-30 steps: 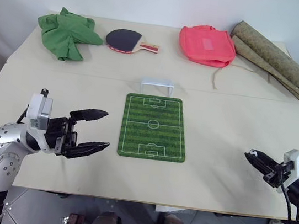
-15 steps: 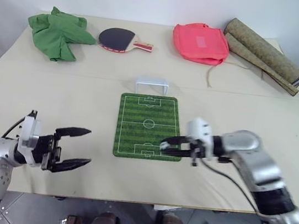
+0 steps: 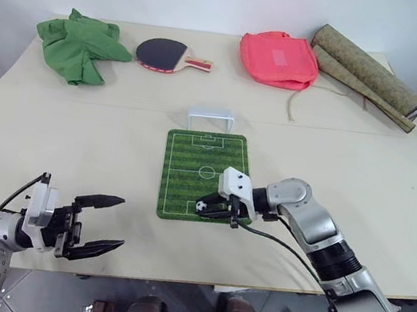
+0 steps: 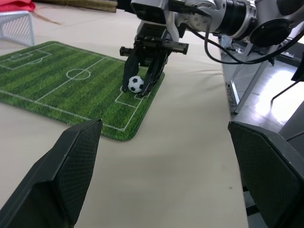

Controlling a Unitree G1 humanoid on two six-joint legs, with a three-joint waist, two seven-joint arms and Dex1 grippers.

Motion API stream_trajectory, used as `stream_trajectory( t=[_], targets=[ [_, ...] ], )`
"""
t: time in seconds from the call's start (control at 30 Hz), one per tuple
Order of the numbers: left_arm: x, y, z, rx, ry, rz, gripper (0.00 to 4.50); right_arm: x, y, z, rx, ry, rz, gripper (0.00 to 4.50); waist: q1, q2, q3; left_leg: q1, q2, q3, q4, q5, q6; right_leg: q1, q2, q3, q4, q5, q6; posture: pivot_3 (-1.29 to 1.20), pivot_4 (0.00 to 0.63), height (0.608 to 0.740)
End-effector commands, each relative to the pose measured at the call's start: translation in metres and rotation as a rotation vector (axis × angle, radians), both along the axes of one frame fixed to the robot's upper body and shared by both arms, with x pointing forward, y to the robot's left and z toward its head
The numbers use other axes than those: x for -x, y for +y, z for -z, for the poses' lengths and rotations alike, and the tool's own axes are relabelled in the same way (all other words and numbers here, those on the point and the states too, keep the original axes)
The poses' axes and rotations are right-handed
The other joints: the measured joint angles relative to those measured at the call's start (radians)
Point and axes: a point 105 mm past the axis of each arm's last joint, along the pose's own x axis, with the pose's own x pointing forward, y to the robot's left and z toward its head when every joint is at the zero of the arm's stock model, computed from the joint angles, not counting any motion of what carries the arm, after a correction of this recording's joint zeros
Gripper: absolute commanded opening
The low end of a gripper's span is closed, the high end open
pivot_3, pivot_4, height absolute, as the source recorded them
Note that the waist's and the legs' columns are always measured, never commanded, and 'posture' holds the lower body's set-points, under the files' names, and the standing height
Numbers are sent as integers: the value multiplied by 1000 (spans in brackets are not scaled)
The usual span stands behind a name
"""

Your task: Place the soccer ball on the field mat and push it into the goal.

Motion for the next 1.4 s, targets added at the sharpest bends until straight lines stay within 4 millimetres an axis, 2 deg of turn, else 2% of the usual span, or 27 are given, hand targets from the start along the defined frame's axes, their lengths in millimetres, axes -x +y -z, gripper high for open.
stream_trajectory(
  t=[0.03,0.2,0.33,0.4,0.67,1.0,1.23,1.4],
  targets=[
    [1,0,-9,7,-45,-3,4500,-4,-1,-10,-17,-40,-5,799,-1,0,0,0,0,0,0,0,0,0,0,0,0,0,0,0,150,740],
    [-1,-1,-11,8,-53,-2,4500,-7,-2,-3,-4,-7,11,799,-1,0,0,0,0,0,0,0,0,0,0,0,0,0,0,0,150,740],
    [-1,0,-12,7,-53,-5,4500,-9,-2,-6,-27,-17,23,799,-1,0,0,0,0,0,0,0,0,0,0,0,0,0,0,0,150,740],
    [-1,0,-12,8,-52,-3,4500,-10,-1,-8,-28,-35,15,1551,-1,0,0,0,0,0,0,0,0,0,0,0,0,0,0,0,150,740],
    [-3,-1,-13,11,-54,0,4500,-6,-3,-10,-47,-43,-16,4019,-1,0,0,0,0,0,0,0,0,0,0,0,0,0,0,0,150,740],
    [-4,-3,-14,19,-55,-1,4500,-13,-6,-21,-96,-85,9,4019,-1,0,0,0,0,0,0,0,0,0,0,0,0,0,0,0,150,740],
    [-4,-3,-14,23,-53,0,4500,2,-3,-33,-180,-58,-86,4019,-1,0,0,0,0,0,0,0,0,0,0,0,0,0,0,0,150,740],
    [-5,-2,-13,23,-53,-4,4500,1,-10,-32,-181,-58,-62,4019,0,0,0,0,0,0,0,0,0,0,0,0,0,0,0,0,150,740]
  ],
)
